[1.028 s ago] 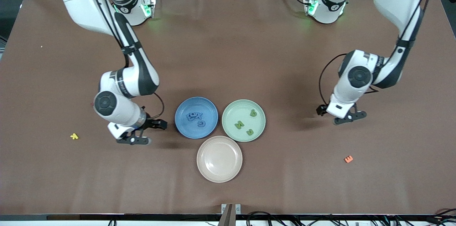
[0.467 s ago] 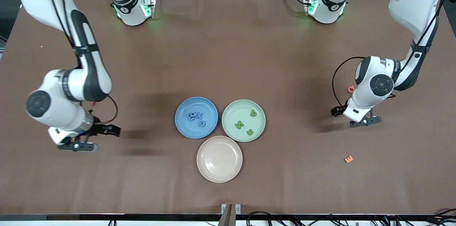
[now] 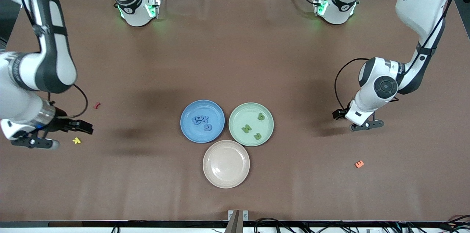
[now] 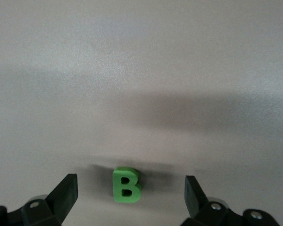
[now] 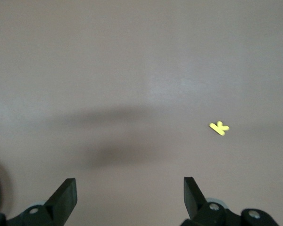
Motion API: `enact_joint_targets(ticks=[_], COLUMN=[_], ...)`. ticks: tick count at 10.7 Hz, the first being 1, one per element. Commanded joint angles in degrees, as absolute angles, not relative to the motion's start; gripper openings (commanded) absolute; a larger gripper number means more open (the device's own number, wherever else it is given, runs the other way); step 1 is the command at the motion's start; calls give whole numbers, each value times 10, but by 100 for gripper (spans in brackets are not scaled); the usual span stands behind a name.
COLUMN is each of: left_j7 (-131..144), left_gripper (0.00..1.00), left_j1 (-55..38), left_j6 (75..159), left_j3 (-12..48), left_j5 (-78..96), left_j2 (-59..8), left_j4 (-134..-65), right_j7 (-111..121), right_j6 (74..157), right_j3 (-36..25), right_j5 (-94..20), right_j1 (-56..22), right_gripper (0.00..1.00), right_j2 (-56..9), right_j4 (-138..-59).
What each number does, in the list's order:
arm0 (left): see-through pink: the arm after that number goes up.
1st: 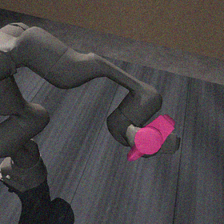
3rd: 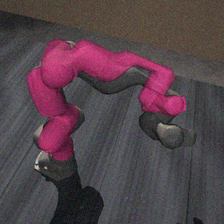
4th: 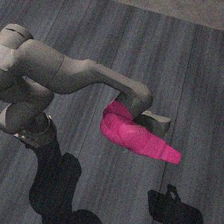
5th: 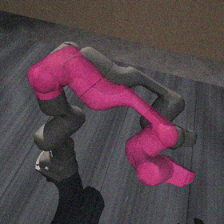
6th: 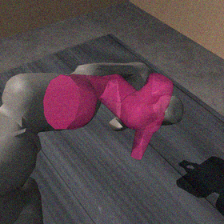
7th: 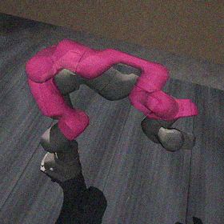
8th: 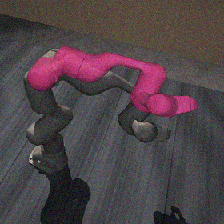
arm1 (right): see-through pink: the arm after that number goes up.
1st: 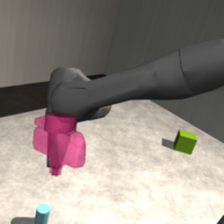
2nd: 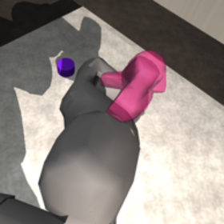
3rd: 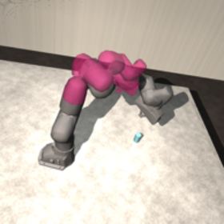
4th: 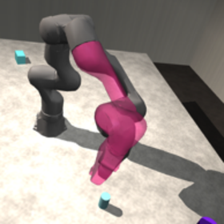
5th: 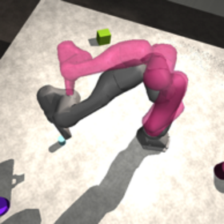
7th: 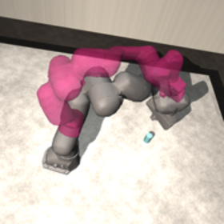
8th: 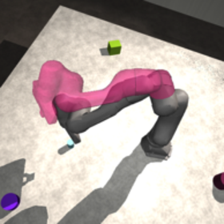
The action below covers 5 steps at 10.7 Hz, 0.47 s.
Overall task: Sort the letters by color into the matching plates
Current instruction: 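Grasp the green 8 with the left gripper while the right gripper withdraws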
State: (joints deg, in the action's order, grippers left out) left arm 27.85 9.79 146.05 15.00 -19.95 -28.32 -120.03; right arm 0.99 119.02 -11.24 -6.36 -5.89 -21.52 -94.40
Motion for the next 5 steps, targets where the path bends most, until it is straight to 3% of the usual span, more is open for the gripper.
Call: enact_joint_targets(ticks=[1, 3, 5], left_j7=[277, 278, 279], left_gripper=[100, 100, 100], left_j1=[103, 105, 105], left_j6=[1459, 1459, 1459], left_j3=[152, 152, 152], left_j5=[-185, -177, -175], left_j2=[-283, -284, -286], left_j4=[-1204, -1204, -1205], right_j7=[7, 6, 5], right_j6=[1042, 971, 955], right_j3=[-112, -119, -128], right_j5=[-54, -32, -20], right_j1=[-41, -37, -38], right_gripper=[100, 100, 100], right_j2=[-160, -133, -85], right_j4=[-886, -843, -847])
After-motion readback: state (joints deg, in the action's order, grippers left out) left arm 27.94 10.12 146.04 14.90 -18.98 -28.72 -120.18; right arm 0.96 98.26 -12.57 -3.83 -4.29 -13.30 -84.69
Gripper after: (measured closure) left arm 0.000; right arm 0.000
